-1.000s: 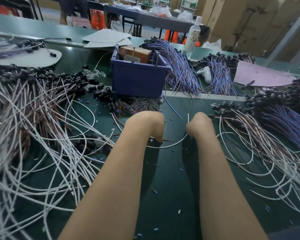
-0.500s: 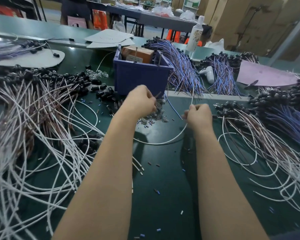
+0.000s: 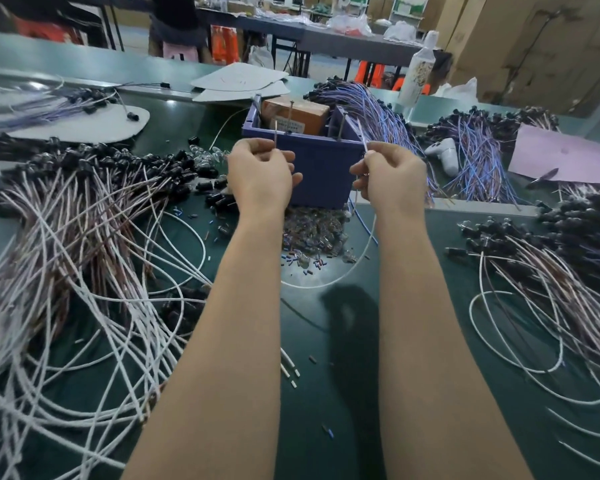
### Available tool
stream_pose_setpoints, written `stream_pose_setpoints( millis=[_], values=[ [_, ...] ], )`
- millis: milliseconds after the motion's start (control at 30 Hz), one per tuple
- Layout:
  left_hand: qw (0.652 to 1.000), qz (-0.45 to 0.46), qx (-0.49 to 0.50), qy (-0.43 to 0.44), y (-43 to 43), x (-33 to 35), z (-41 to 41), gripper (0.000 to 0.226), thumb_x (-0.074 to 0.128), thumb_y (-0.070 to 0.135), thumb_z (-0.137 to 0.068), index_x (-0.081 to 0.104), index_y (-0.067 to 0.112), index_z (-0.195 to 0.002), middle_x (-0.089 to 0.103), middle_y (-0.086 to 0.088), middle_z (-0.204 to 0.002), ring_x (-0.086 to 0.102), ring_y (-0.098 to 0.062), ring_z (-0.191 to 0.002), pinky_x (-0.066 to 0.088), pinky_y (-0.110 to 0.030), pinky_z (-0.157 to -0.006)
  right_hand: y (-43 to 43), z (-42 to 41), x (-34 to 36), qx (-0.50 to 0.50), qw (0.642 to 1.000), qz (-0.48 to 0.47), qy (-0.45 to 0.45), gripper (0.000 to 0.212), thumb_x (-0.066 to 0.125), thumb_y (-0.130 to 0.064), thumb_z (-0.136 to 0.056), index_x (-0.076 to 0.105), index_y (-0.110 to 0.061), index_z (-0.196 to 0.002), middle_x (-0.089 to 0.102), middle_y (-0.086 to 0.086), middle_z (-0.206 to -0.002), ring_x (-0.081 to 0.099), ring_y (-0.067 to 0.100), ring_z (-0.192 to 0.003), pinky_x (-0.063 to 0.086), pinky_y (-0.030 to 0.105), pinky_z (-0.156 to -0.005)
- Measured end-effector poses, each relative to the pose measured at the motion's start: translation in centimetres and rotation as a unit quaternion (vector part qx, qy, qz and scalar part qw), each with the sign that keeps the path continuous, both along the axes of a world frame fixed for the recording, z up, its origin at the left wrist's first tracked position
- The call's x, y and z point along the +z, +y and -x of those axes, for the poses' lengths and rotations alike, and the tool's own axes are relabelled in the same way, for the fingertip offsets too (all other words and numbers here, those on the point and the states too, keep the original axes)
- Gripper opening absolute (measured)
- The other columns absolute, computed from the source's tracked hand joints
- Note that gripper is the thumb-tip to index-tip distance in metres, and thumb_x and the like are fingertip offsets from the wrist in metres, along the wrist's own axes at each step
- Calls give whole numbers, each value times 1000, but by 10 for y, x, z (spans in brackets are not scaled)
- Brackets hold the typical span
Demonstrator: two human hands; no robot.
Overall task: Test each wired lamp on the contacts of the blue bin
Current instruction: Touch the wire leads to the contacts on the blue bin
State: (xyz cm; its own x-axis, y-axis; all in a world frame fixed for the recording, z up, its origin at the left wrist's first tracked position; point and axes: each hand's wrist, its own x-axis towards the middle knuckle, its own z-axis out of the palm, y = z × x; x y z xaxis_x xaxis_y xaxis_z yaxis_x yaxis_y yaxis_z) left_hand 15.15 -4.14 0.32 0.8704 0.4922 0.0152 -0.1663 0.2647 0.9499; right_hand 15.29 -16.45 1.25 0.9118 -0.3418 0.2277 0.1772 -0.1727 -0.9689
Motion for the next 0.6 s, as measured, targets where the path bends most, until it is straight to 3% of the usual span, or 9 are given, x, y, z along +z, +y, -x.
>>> stream_pose_setpoints(
  millis=[200, 333, 433, 600],
  values=[
    [1000, -28, 0, 1, -7, -4, -11, 11, 47, -1, -95, 51, 9, -98, 65, -6, -83, 56, -6, -62, 52, -18, -56, 5, -9, -8, 9, 997, 80, 8, 17, 47, -6, -88, 61, -13, -94, 63, -3, -60, 53, 4, -44, 40, 12, -45],
    [1000, -29, 3, -3, -8, -5, -14, 10, 47, 0, -95, 51, 8, -98, 65, -6, -83, 56, -5, -59, 53, -18, -56, 4, -11, -13, 8, 994, 102, 25, 17, 47, -7, -86, 60, -14, -80, 63, -3, -57, 57, 11, -52, 52, 28, -63],
    [1000, -25, -3, -4, -10, -6, -15, 9, 47, 0, -96, 51, 8, -97, 64, -6, -81, 55, -3, -56, 53, -18, -57, 3, -12, -14, -7, 993, 112, 28, 25, 48, -9, -85, 58, -18, -65, 61, -4, -52, 57, 13, -54, 54, 32, -67],
    [1000, -18, -5, -6, -9, -6, -16, 9, 47, 1, -96, 51, 9, -97, 64, -4, -79, 55, -1, -51, 52, -17, -56, 1, -13, -13, -55, 992, 113, 25, 21, 49, -14, -85, 65, -7, -72, 63, -1, -59, 62, 20, -67, 55, 35, -77]
  ],
)
